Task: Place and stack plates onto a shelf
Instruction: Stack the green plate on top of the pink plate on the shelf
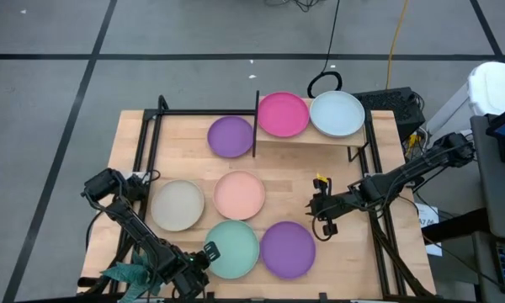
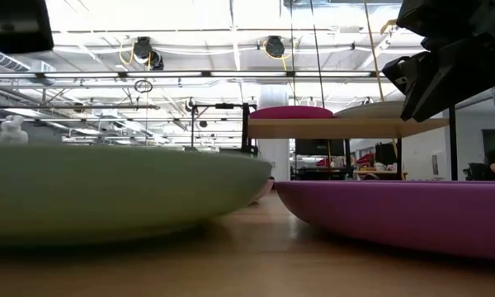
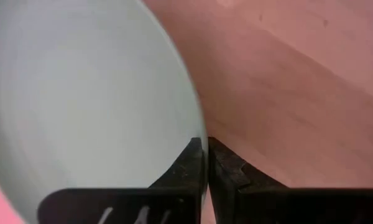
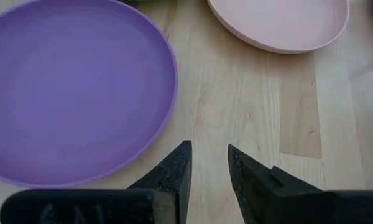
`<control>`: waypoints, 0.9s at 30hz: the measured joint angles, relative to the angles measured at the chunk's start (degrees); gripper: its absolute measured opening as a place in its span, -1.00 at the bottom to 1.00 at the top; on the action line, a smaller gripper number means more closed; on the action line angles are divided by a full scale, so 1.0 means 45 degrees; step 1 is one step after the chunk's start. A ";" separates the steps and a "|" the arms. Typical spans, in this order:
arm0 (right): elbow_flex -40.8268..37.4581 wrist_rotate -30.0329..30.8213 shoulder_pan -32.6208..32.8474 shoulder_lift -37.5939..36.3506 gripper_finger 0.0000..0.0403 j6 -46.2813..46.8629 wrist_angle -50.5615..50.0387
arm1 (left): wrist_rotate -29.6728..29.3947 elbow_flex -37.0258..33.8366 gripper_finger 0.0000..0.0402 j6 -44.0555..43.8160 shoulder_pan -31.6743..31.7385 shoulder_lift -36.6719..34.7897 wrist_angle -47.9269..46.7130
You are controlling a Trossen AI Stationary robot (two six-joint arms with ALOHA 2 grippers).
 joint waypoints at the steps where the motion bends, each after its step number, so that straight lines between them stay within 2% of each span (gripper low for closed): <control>1: 0.0000 0.0000 0.0000 0.0000 -0.57 0.0000 0.0002 | -0.0083 0.0073 -0.95 0.0059 0.0000 -0.0069 0.0000; 8: 0.0010 0.0024 0.0000 0.0000 -0.57 -0.0053 -0.0021 | -0.0784 0.1029 -0.95 0.1271 0.0163 -0.0277 -0.0149; 12: 0.0010 0.0024 0.0000 0.0000 -0.57 0.0026 -0.0063 | -0.1271 0.1891 -0.95 0.1835 0.0479 -0.0282 -0.1054; 20: 0.0010 0.0010 0.0000 -0.0010 -0.57 0.0666 -0.0595 | -0.1384 0.3433 -0.95 0.2424 0.1709 -0.0301 -0.2803; 24: 0.0010 -0.0013 0.0000 -0.0030 -0.57 0.1273 -0.0898 | -0.1609 0.3927 -0.95 0.3492 0.2429 -0.0301 -0.3308; 27: 0.0010 -0.0696 -0.0005 -0.0206 -0.57 0.1891 -0.0969 | -0.1663 0.4193 -0.95 0.4794 0.3130 -0.0301 -0.3312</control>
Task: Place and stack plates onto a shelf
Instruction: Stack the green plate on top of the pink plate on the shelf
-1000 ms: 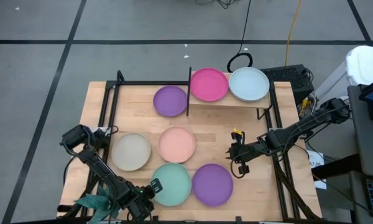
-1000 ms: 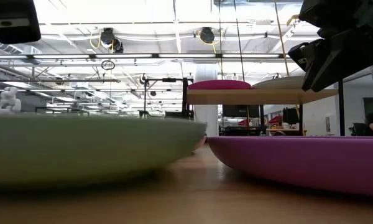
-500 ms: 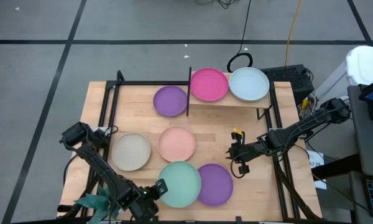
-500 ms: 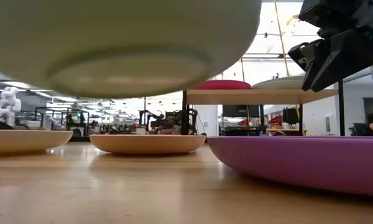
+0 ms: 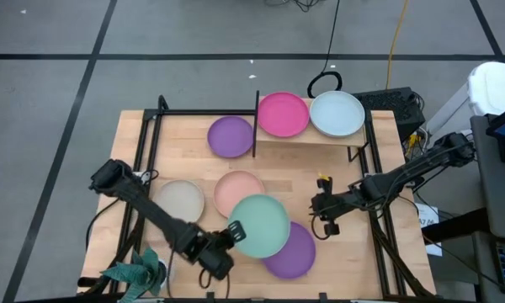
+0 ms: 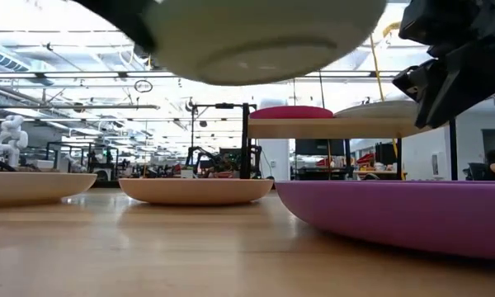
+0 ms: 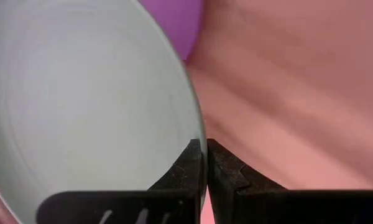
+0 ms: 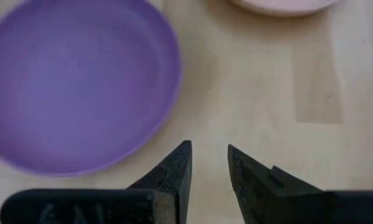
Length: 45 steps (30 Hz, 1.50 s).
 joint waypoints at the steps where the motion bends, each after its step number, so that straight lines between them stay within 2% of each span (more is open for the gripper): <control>1: 0.0005 -0.0251 0.0010 -0.0077 -0.57 0.0248 -0.0081 | 0.0003 0.0078 -0.95 0.0413 0.0264 0.0000 -0.0005; 4: 0.0005 -0.0465 0.0230 -0.0379 -0.57 0.1050 -0.0643 | -0.0063 0.0429 -0.95 0.1484 0.1175 0.0000 -0.0032; 8: 0.0005 0.0258 0.0708 -0.0760 -0.57 0.1924 -0.1650 | -0.0767 0.1158 -0.95 0.2719 0.2313 0.0000 -0.0046; 12: 0.0005 0.0815 0.1087 -0.0999 -0.57 0.2609 -0.2201 | -0.0894 0.2082 -0.95 0.3815 0.3509 0.0000 0.0215; 18: 0.0005 0.1167 0.1450 -0.1072 -0.57 0.3012 -0.2175 | -0.0899 0.3366 -0.95 0.4090 0.5341 0.0005 0.0118; 23: 0.0005 0.1755 0.1588 -0.1072 -0.57 0.3015 -0.2051 | -0.0889 0.3629 -0.95 0.4397 0.6889 0.0000 0.1360; 25: 0.0005 0.1811 0.1588 -0.1072 -0.57 0.3015 -0.1936 | -0.0707 0.3624 -0.95 0.4389 0.7531 0.0005 0.1860; 30: 0.0005 0.1808 0.1588 -0.1072 -0.57 0.2995 -0.1472 | 0.0731 0.3575 -0.95 0.3437 0.9032 0.0005 0.2920; 33: 0.0005 0.1808 0.1588 -0.1072 -0.57 0.2987 -0.1383 | 0.0786 0.3561 -0.96 0.2780 0.9689 0.0010 0.3364; 37: 0.0005 0.1822 0.1588 -0.1072 -0.57 0.2743 -0.1390 | 0.0869 0.3561 -0.96 0.2402 1.0211 0.0015 0.3934; 43: 0.0005 0.2142 0.1510 -0.1072 -0.57 0.2161 -0.1173 | 0.2036 0.3561 -0.96 0.1507 1.0591 0.0526 0.4909; 45: 0.0001 0.2106 0.1472 -0.1071 -0.57 0.2039 -0.1077 | 0.2316 0.3551 -0.96 0.1274 1.0685 0.0763 0.4640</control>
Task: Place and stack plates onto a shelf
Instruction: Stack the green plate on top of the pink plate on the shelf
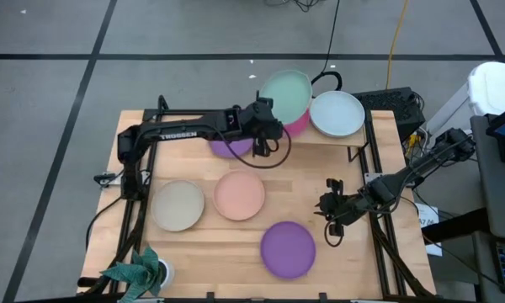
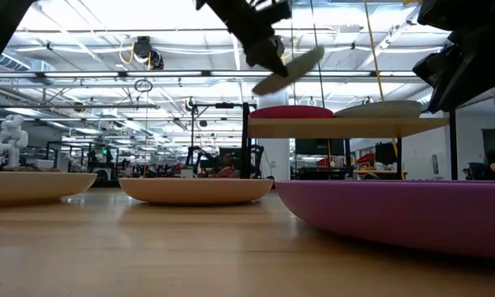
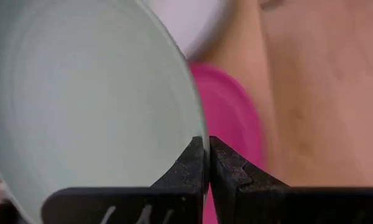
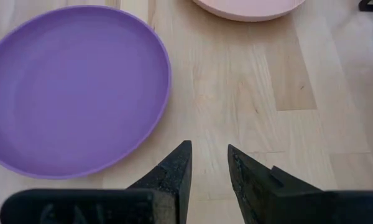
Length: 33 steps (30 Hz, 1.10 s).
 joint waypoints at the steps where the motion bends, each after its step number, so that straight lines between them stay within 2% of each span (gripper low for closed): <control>1: -0.0001 0.0000 -0.0002 -0.0011 -0.57 -0.0042 0.0049 | -0.0009 0.0000 -0.96 -0.0013 0.0008 0.0148 0.0057; 10: -0.0006 -0.0026 -0.0029 -0.0122 -0.57 -0.0241 0.0145 | 0.0176 0.0000 -0.89 -0.0071 0.0023 0.0963 -0.0065; 22: -0.0006 -0.0065 -0.0029 -0.0122 -0.57 -0.0078 0.0163 | -0.0253 0.0000 -0.83 -0.0096 0.0081 0.1098 -0.0283; 33: -0.0006 -0.0078 -0.0029 -0.0122 -0.57 0.0086 0.0158 | -0.0559 0.0000 -0.32 -0.0276 -0.0085 0.1098 -0.0641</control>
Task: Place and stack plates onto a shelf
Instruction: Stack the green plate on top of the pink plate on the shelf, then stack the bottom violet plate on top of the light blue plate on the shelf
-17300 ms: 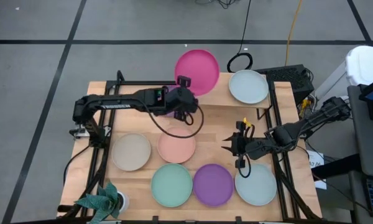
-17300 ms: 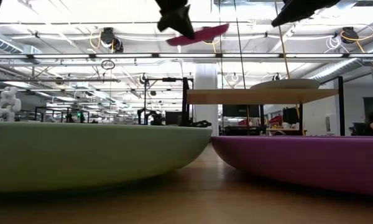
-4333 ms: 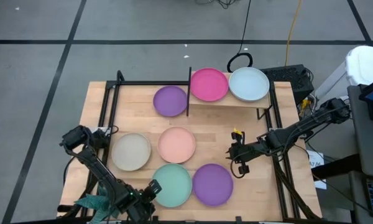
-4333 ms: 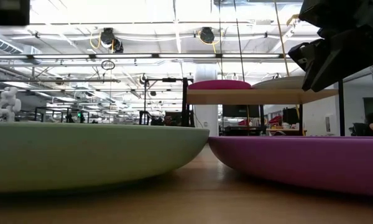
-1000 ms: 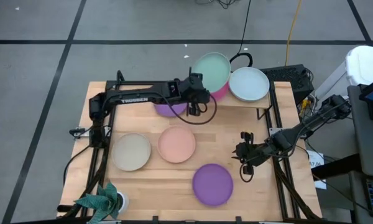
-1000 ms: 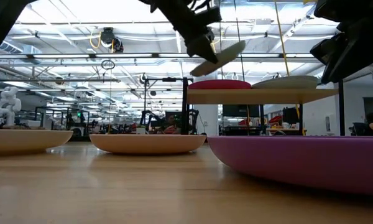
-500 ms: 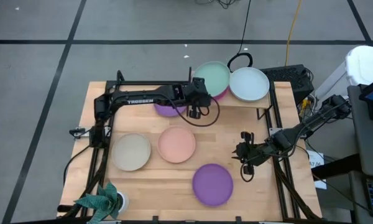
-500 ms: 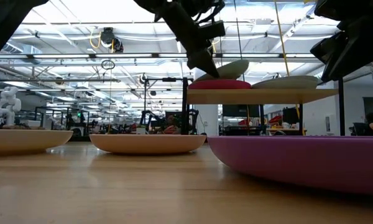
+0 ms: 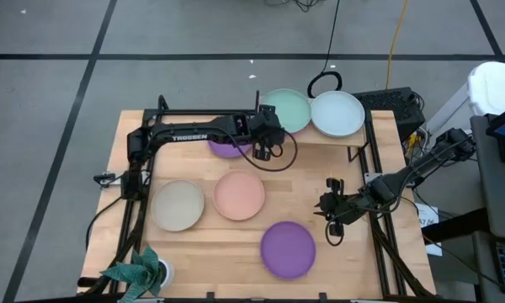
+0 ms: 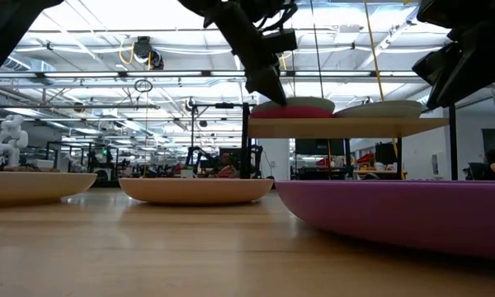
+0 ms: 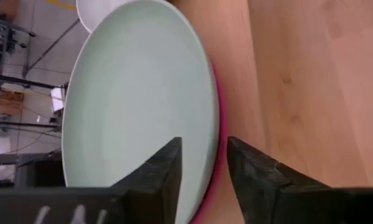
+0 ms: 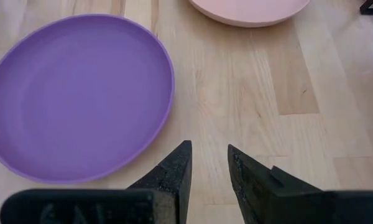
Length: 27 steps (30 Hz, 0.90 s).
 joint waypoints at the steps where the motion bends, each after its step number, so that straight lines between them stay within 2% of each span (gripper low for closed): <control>1: 0.0000 -0.0005 0.0000 0.0000 -0.57 0.0114 0.0000 | -0.0292 0.0000 -0.29 -0.0013 -0.0093 0.0000 -0.0039; 6: 0.0000 -0.0328 0.0005 0.0000 -0.57 0.0269 0.0134 | -0.1637 0.0000 -0.23 0.0195 -0.0867 -0.0230 -0.0188; 11: 0.0000 -0.0331 0.0145 0.0002 -0.57 0.0322 0.0995 | -0.1659 0.0010 -0.23 -0.0081 -0.1887 -0.0765 -0.0482; 13: 0.0000 -0.0336 0.0233 0.0010 -0.57 0.0214 0.1283 | -0.1645 -0.0018 -0.23 -0.0386 -0.2285 -0.1049 -0.1231; 15: 0.0005 -0.0336 0.0332 0.0014 -0.57 0.0113 0.1727 | -0.1655 0.0016 -0.23 -0.0969 -0.2668 -0.1165 -0.1178; 21: 0.0005 -0.0401 0.1027 0.0514 -0.57 0.0112 0.2405 | -0.1615 0.0000 -0.23 -0.3581 -0.3715 -0.1506 -0.2958; 27: 0.0005 -0.1383 0.1895 0.1861 -0.57 0.0224 0.3735 | -0.0965 0.0000 -0.23 -0.6003 -0.4721 -0.1530 -0.4048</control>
